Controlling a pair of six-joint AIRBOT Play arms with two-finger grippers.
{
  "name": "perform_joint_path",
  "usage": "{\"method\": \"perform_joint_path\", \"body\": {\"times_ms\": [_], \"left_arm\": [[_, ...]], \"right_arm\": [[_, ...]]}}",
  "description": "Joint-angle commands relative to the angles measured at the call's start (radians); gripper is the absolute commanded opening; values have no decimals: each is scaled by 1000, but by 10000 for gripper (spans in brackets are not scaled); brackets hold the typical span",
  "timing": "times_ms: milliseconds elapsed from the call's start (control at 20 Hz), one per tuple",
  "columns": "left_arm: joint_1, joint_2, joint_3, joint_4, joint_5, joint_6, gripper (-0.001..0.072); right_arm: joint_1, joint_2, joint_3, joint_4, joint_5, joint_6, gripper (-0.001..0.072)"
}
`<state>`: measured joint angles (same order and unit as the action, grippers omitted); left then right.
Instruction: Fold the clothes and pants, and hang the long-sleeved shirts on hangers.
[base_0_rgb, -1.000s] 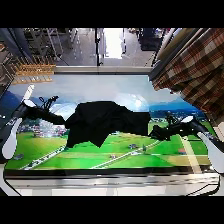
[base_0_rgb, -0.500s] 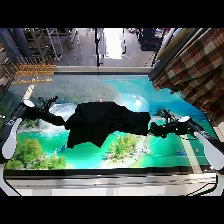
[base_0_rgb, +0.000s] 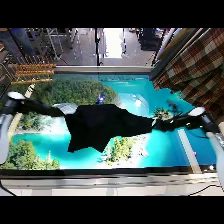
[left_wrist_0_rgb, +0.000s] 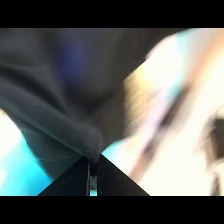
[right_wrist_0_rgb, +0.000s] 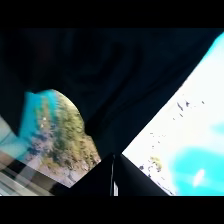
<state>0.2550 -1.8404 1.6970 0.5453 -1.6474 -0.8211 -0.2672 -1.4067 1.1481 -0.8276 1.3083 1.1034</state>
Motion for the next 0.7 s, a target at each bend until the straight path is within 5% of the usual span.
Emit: {"method": "perform_joint_path", "body": {"times_ms": [0,100,200,400,650], "left_arm": [[121,116,100,-649,-39,-70,3],[217,191,100,-1083,101,-69,2],[285,250,100,-1286,240,-80,2],[324,366,100,-1304,319,-151,3],[312,485,100,-1547,430,-148,3]], "right_arm": [[-56,208,180,27,106,30,12],[-146,286,334,40,19,162,11],[-211,335,448,39,-67,285,11],[-193,341,618,48,81,269,11],[-194,345,948,41,-33,267,11]]}}
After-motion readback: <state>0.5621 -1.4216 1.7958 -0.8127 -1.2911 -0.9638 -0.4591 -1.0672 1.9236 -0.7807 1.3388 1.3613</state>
